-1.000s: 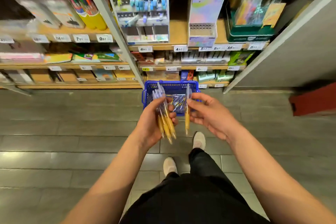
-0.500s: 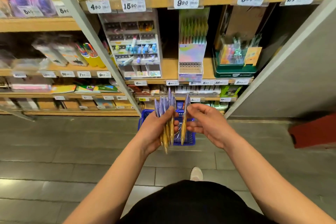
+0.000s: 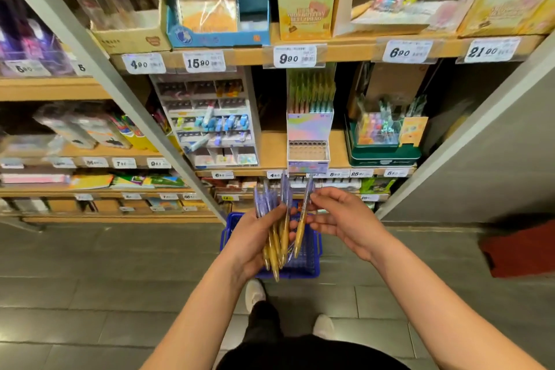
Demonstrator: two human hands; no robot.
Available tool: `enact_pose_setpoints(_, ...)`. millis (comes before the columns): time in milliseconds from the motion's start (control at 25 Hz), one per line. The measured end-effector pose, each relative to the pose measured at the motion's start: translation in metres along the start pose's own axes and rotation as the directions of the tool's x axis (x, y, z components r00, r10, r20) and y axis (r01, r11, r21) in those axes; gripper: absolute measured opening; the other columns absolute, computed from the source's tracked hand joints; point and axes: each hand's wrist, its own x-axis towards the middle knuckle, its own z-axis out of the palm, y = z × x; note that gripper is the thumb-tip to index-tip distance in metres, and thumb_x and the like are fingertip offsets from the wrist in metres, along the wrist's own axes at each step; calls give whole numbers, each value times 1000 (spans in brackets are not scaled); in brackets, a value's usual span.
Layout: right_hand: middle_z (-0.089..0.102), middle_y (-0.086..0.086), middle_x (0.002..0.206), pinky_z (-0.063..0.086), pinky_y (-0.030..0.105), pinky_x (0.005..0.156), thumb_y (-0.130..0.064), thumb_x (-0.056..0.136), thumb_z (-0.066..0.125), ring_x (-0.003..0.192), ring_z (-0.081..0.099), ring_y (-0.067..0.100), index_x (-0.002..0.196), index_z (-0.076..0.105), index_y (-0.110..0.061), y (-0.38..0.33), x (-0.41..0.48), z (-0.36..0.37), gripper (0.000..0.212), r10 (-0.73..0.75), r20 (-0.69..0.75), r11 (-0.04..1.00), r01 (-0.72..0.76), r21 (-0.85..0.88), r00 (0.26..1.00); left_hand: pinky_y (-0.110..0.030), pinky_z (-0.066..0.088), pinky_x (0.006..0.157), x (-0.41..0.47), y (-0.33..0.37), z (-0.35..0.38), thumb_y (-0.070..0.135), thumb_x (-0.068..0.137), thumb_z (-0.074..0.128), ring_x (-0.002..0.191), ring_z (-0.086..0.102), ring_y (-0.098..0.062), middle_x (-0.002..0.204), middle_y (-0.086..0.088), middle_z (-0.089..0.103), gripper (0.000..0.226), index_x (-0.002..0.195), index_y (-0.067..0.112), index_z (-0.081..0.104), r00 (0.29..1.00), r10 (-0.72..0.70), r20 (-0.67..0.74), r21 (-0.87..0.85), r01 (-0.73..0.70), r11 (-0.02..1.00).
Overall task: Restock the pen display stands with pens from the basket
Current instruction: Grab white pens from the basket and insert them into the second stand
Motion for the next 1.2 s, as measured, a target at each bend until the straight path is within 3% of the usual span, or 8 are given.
enact_pose_setpoints(320,75,6,84,58,24,67,-14,97,65,79,71,19,102,70,-7,-9,69,34,10,-27,-116,1000,28,1,993,-39,62,63,67,59,-39,15,91,72,71,74,-27,87,-18,75,34,119,-4,67,997,-61,53,89,56,994)
enact_pose_setpoints(600,76,5,86,58,22,69,-14,99,63,77,71,13,105,70,-7,4,106,42,12,29,-185,998,-19,55,982,-30,60,62,115,77,-59,15,96,66,72,73,-20,91,-13,74,39,127,-8,62,994,-105,28,113,101,988)
enact_pose_setpoints(800,77,3,84,58,21,69,-15,98,64,76,72,12,101,70,-9,-6,145,18,9,42,-147,999,-41,10,988,-37,60,79,151,75,-54,15,94,68,79,71,-21,96,-13,74,35,124,-2,65,996,-85,-27,113,87,990)
enact_pose_setpoints(920,77,6,82,59,25,71,-13,98,63,76,72,15,94,71,-10,-9,174,-10,9,-34,-238,999,30,-21,971,-33,63,69,170,75,-58,15,93,69,77,74,-19,94,-11,77,27,117,3,68,994,-63,-94,105,72,992)
enact_pose_setpoints(1080,74,-1,72,59,35,81,-7,97,59,75,71,21,83,67,-15,-12,230,-31,19,-225,-425,966,142,-218,877,-29,60,64,188,78,-51,16,93,69,76,74,-19,91,-9,77,32,121,0,66,992,-51,-113,89,62,994)
enact_pose_setpoints(1200,73,-6,74,52,14,70,-14,97,60,73,71,11,84,66,-20,-7,267,-34,15,-421,-429,855,192,-481,800,-31,62,67,199,72,-36,15,92,70,75,74,-19,96,-10,78,34,122,0,66,987,-68,-148,68,78,995)
